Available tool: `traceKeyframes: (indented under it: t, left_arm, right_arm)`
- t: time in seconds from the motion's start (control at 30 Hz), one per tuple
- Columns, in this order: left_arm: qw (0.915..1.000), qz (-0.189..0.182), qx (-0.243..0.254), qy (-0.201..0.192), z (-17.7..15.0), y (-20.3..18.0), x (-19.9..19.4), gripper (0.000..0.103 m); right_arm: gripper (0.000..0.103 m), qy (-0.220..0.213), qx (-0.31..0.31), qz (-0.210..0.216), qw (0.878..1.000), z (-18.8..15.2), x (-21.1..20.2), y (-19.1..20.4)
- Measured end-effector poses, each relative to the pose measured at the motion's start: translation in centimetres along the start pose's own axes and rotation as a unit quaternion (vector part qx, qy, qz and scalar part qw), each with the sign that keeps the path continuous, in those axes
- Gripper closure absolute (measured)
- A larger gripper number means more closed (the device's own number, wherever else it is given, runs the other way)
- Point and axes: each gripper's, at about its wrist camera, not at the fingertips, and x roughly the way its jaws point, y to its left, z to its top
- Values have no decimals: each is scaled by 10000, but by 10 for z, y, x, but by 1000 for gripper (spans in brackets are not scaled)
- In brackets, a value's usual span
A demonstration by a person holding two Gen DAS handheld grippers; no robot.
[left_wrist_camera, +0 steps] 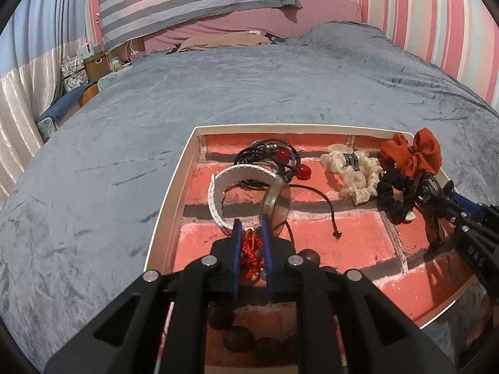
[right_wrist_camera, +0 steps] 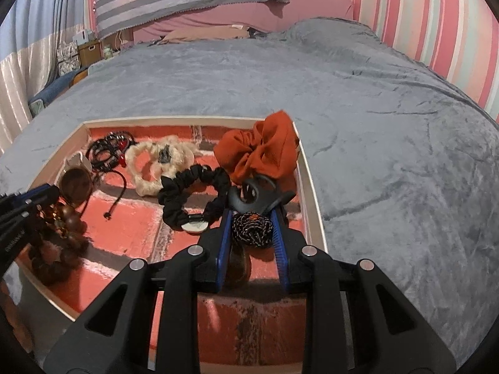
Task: Organize jewelry
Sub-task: 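Carry red charm and black beaded bracelet into the tray and open both tools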
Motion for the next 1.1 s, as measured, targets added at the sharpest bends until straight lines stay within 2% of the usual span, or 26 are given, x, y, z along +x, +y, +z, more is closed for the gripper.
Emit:
traceKeyframes:
  t: [0.07,0.1,0.13,0.2,0.4,0.43,0.53,0.6,0.73,0.83,0.97,1.1]
  left_arm:
    - [10000,-10,-19,8,1,1,1,88]
    - [10000,9,-24,9,1,1,1,84]
    - [10000,55,-31,12,1,1,0,72]
    - [9999,87,-59,10,-1,2,-1,57]
    - [9999,108,-39,16,-4,3,-7,56]
    - [9999,104,-43,19,-4,3,-9,54]
    - [9999,80,-64,-28,-5,4,-18,48]
    - [9999,86,-76,-114,-4,6,-29,42]
    - [9997,54,-114,-229,-2,10,-45,34]
    - [9992,119,-117,-360,-2,13,-60,23]
    - [9987,133,-159,-471,-7,18,-78,22]
    - [9975,221,-163,-649,-16,22,-92,13]
  right_arm:
    - [77,84,-26,20,10000,-2,5,0]
    - [77,114,-25,23,9999,-2,7,0]
    - [77,128,-11,25,9999,-3,8,-1]
    - [77,175,-3,45,9998,-4,11,-1]
    - [74,342,-20,51,9994,-5,17,1]
    - [71,356,-12,54,9994,-5,17,0]
    - [51,376,40,76,9993,-5,15,-1]
    - [49,339,18,68,9994,-5,10,-1]
    - [27,133,58,28,9999,-3,-8,-2]
    - [17,-47,10,6,10000,-1,-24,0]
    - [7,-241,-68,-11,9997,-2,-46,1]
    - [4,-373,-91,-6,9993,-8,-63,0]
